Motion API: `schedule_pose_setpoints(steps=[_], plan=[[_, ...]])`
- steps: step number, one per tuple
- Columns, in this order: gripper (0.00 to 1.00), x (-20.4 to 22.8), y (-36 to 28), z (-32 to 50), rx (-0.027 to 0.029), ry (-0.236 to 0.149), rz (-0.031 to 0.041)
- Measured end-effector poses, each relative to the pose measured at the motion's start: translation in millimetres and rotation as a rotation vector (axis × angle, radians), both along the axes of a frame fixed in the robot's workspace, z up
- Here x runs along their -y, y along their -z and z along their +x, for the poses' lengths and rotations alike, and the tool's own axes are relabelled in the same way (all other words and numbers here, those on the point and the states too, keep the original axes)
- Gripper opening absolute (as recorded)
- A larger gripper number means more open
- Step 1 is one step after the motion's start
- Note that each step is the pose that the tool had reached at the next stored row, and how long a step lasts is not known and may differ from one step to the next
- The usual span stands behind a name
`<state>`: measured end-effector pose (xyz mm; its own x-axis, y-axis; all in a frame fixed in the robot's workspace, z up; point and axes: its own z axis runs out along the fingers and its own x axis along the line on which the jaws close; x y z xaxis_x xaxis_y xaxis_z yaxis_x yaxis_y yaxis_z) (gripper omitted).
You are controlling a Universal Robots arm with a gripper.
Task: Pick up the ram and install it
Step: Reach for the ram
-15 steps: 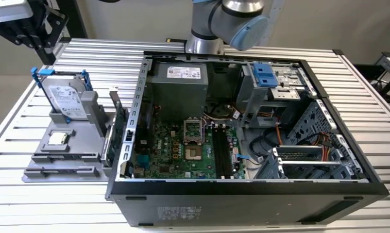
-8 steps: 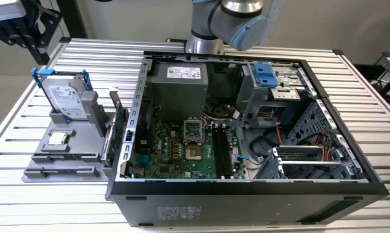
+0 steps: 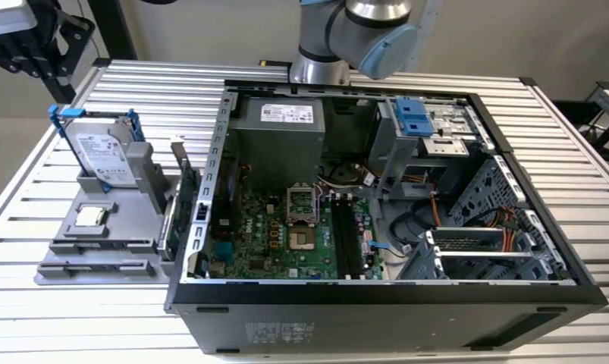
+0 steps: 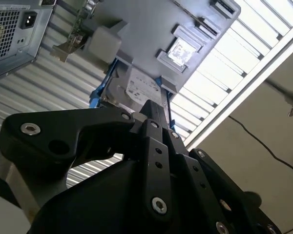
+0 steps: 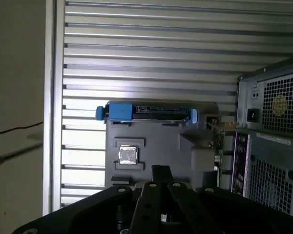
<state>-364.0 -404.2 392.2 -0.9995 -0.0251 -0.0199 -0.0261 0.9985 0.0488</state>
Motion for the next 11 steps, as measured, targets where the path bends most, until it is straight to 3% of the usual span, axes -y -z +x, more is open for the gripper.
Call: schedule_pose_setpoints(steps=[11], plan=[[0.0, 17.5, 0.4, -3.7, 0.0, 0.0, 0.0]])
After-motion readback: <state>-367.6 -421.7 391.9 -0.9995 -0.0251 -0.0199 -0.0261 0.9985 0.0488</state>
